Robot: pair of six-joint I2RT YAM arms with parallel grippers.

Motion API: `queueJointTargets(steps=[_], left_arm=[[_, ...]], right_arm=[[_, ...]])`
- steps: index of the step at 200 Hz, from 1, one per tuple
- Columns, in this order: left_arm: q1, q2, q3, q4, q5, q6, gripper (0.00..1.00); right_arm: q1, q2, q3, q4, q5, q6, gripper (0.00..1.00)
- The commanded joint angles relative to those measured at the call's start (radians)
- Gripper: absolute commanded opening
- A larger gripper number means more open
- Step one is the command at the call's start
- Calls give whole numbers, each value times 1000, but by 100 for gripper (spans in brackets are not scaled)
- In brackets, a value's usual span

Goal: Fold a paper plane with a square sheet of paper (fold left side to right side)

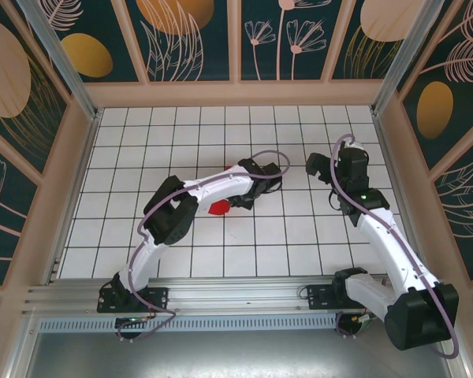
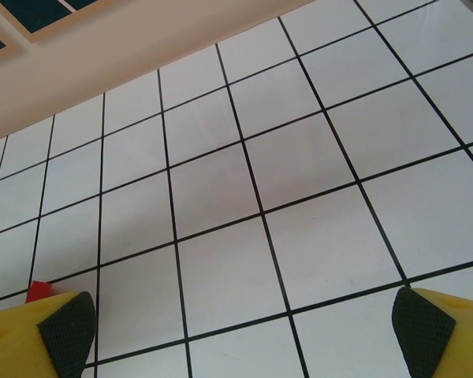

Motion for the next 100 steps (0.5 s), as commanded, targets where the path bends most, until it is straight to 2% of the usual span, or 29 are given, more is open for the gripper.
queueJointTargets(steps=[1,18,38,67,85,100], left_arm=[[30,33,49,11,104,65,10],[44,39,69,37,152,84,13],[58,49,99,58,207,106,23],[74,25,112,103,285,135,45],[95,-28,86,176,376,148,60],[116,-87,50,259,447,156,65]], right_arm=[[-8,-13,-20,21,-22,-3,99],[-7,-5,-23,29,-38,4,99],[-7,15,-18,28,-57,6,99],[-7,48,-2,11,-91,2,99],[-8,68,6,9,-112,4,99],[-8,88,10,15,-169,11,99]])
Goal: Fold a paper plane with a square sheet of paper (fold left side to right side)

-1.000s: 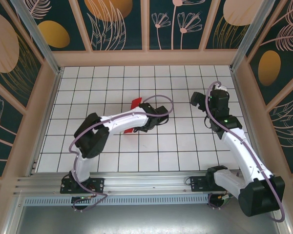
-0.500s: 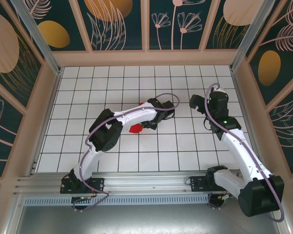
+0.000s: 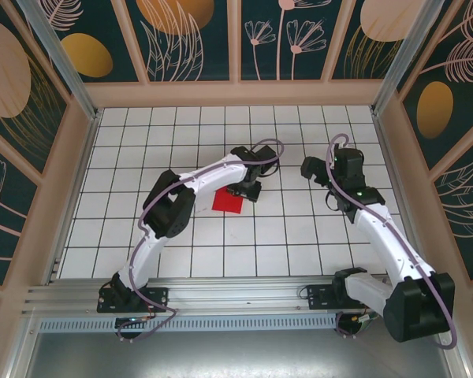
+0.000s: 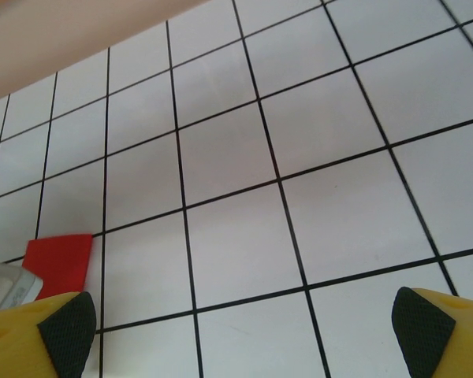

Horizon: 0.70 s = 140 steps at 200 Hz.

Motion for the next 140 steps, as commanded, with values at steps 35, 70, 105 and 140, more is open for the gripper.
queueJointTargets(steps=[35,70,105,140], left_arm=[[99,-290,-241,319,224,26,70],[228,-514,-590,613,367,-39,71],[367,-685,-869,864,492,-115,72],[443,-705,-1003,989,606,-140,72]], right_arm=[[7,100,29,81,-254,43,94],[105,274,89,152,-338,91,84],[218,521,228,195,-360,136,79],[280,747,399,233,-390,157,76]])
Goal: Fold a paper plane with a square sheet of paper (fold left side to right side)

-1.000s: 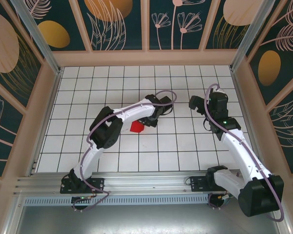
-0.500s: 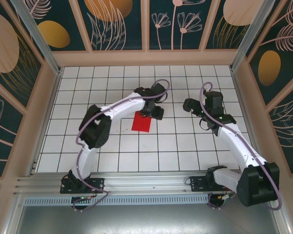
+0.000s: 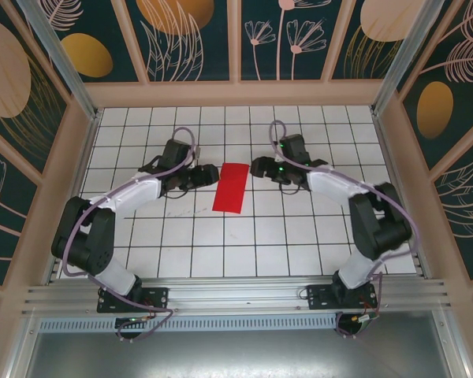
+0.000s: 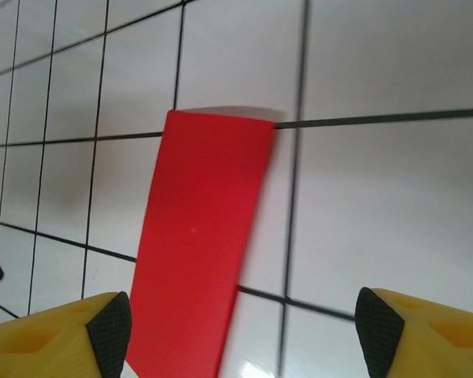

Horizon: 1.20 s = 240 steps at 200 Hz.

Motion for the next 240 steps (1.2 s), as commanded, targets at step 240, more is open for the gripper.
queueJointTargets(steps=[240], left_arm=[[26,230,-65,242,268,-51,62]], right_arm=[[56,526,465,-209,25,-71,46]])
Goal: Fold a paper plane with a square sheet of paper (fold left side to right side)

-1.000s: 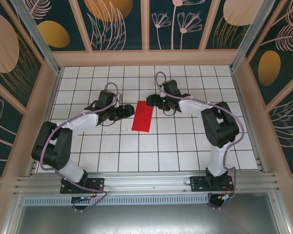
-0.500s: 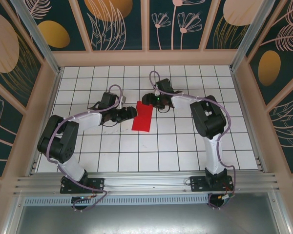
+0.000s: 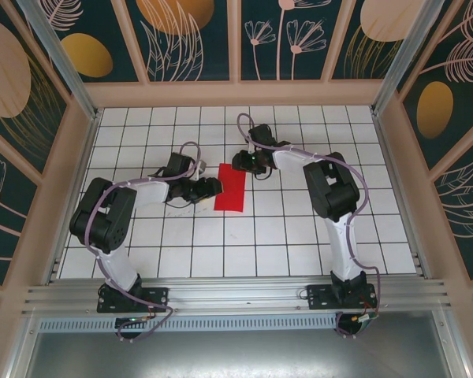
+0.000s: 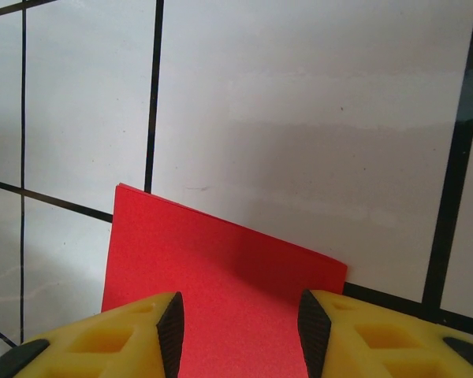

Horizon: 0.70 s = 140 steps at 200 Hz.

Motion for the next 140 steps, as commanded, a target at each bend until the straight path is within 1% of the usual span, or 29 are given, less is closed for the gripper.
queueJointTargets(steps=[1,73,140], left_arm=[[2,25,10,38,41,-18,62],[-13,66,33,24,62,-22,61],[-46,90,68,9,51,-28,61]], right_arm=[[3,52,-1,-71,35,-23,46],[5,51,-10,-54,23,-15,46],[6,51,-14,-53,20,-16,45]])
